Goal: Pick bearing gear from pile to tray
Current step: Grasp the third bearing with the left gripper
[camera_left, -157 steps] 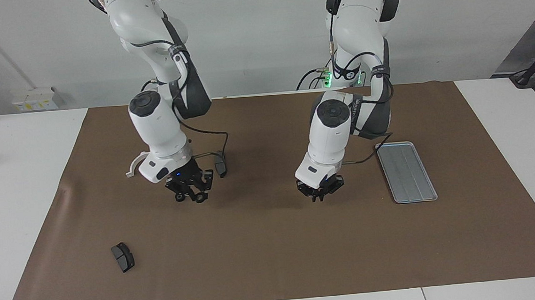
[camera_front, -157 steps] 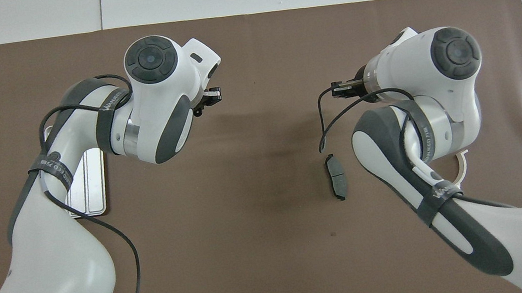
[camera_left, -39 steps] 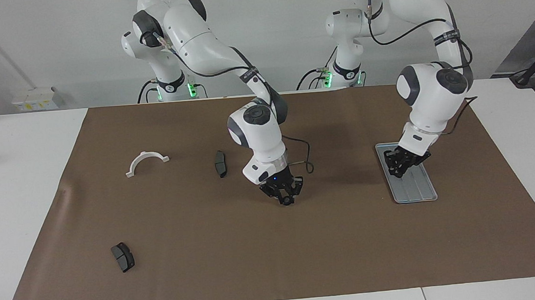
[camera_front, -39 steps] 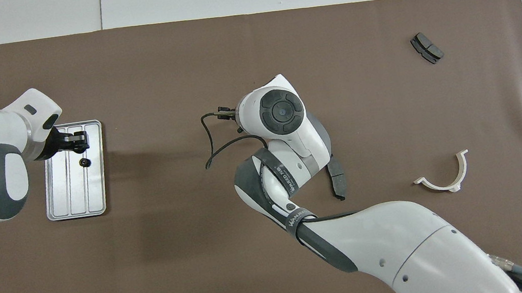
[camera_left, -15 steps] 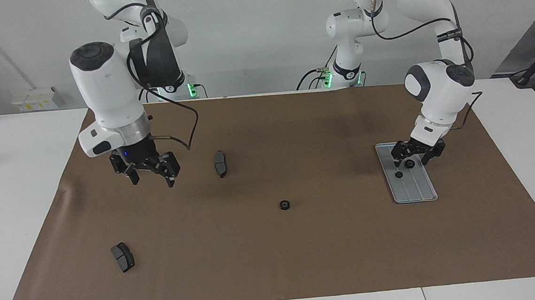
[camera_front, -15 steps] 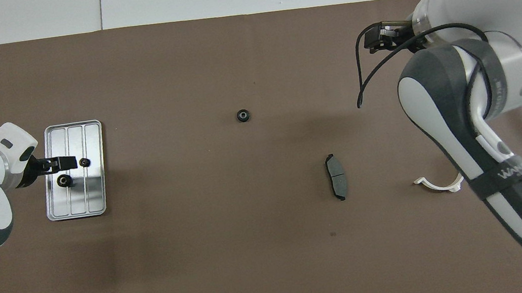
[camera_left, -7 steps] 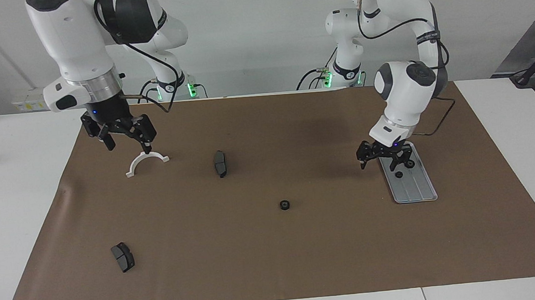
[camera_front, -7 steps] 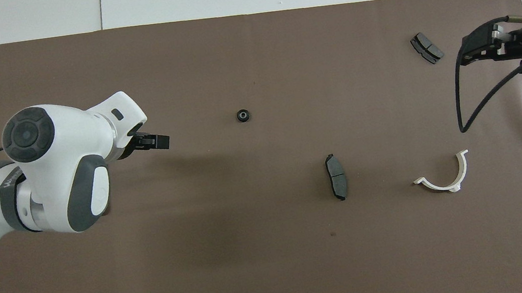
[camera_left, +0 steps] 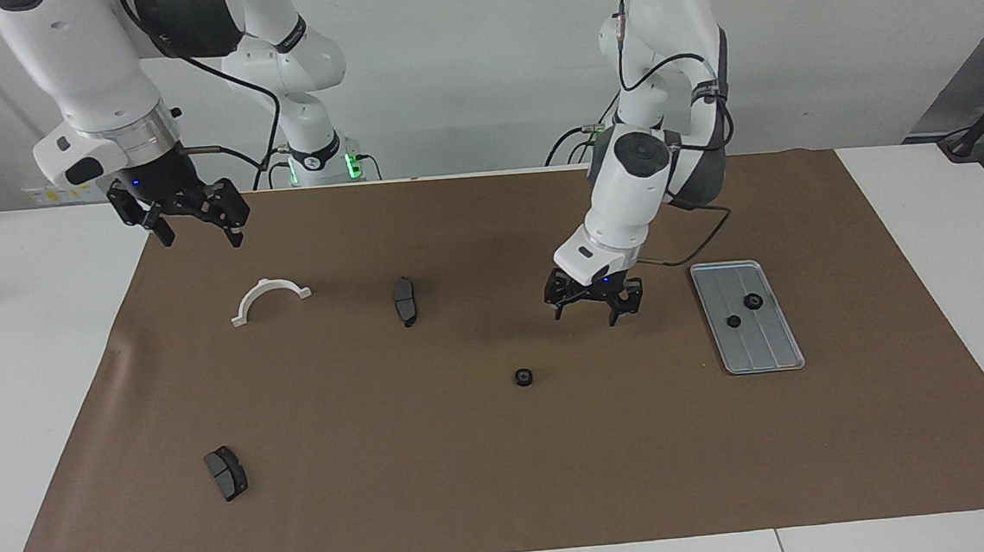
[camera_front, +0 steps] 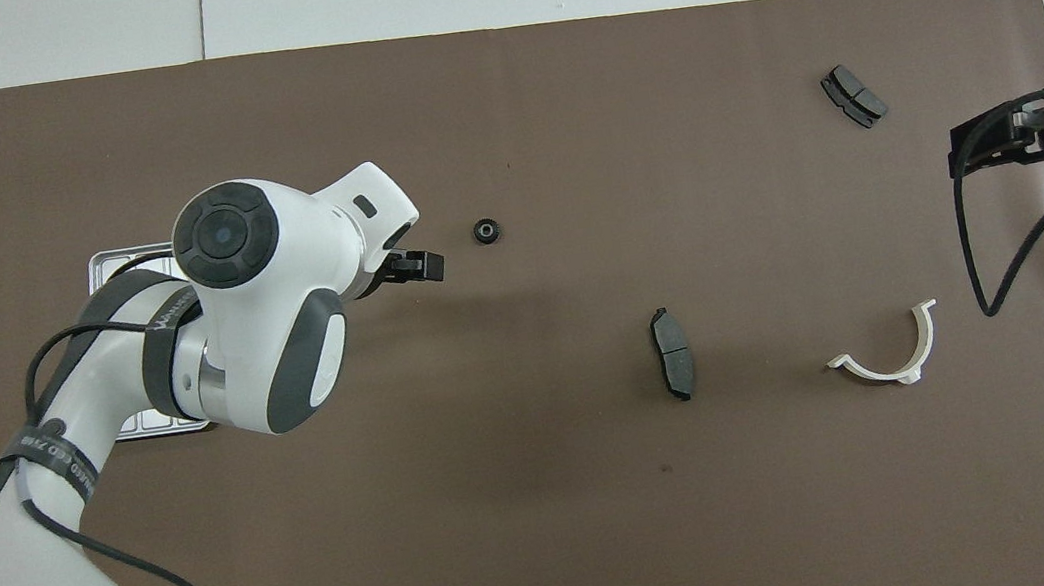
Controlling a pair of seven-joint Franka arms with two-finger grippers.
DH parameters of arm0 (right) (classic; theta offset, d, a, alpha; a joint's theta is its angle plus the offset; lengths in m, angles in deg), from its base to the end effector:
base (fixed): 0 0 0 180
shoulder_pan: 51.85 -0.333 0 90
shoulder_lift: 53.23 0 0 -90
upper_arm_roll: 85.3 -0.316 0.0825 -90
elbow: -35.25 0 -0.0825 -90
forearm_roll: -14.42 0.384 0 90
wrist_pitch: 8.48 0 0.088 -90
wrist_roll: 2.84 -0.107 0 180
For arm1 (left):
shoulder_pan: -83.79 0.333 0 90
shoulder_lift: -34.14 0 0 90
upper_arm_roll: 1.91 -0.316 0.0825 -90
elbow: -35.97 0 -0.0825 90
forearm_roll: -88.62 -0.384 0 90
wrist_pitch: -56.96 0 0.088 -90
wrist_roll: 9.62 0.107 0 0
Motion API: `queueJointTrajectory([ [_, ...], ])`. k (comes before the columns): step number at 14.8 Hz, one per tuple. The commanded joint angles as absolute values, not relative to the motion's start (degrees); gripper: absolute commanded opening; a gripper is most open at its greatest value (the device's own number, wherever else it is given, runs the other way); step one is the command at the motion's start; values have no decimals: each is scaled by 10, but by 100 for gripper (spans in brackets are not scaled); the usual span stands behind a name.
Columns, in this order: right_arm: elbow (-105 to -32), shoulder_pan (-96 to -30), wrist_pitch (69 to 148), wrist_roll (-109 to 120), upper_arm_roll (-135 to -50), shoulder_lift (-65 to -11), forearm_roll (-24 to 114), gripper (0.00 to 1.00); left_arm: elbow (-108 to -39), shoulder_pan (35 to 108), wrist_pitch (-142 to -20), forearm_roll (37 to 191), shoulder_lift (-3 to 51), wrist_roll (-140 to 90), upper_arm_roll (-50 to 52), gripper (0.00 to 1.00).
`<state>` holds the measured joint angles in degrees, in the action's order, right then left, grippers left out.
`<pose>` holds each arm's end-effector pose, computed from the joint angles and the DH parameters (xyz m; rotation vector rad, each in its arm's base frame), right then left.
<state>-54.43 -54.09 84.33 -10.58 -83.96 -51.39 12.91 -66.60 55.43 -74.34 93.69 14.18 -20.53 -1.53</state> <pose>0.5690 0.0065 0.6135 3.1106 -0.1843 0.0382 0.5752 -0.3173 0.3727 2.9908 -0.3869 0.1800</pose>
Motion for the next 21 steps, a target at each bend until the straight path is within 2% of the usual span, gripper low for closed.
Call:
queueJointTrajectory([
  [1,-567,-547,843,-93,-823,-534,136,100,-571,527,-738,928,59,-238,-27,100],
  [4,-569,-583,842,-87,-760,-534,159,100,-570,514,-778,928,45,-246,-27,100],
  [10,-565,-574,836,-72,-772,-532,149,100,-568,517,-831,925,29,-241,-25,100],
  [15,-562,-557,831,-64,-793,-531,152,100,-564,506,-871,928,-14,-242,-24,100],
  [21,-566,-560,831,-68,-792,-535,153,100,-563,504,-892,928,-19,-239,-23,98],
])
